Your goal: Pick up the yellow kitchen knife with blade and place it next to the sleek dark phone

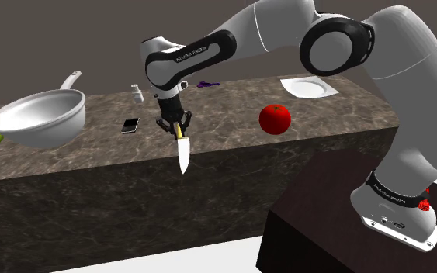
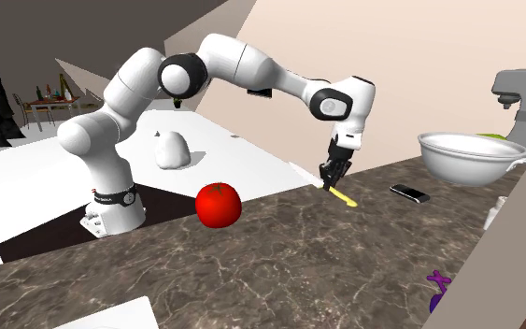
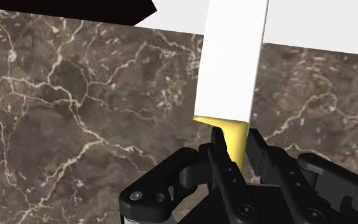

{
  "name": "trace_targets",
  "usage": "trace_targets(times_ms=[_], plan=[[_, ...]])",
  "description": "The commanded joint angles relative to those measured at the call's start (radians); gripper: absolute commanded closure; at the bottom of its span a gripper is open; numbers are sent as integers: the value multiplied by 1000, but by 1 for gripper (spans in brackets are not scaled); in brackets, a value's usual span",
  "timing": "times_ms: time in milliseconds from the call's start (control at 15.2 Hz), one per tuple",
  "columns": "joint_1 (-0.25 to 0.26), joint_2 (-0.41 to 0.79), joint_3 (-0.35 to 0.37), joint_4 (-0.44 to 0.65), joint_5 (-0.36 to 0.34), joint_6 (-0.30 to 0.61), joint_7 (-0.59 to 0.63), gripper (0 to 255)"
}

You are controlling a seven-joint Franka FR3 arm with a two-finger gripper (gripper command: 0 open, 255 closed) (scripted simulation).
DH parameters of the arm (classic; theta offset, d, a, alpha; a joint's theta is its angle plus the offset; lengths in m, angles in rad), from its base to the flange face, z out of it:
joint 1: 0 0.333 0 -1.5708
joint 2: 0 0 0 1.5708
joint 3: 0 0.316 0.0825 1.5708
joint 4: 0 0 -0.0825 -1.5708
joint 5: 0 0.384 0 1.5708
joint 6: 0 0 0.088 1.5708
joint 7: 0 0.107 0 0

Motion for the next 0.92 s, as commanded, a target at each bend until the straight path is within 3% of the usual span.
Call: trace_targets(times_ms=[0, 330, 594, 858], plan=[[0, 0, 0, 0, 0, 0, 0, 0], [0, 0, 0, 0, 0, 0, 0, 0], [0, 10, 0, 143, -1, -134, 1, 0], [0, 10, 0, 143, -1, -134, 1, 0]])
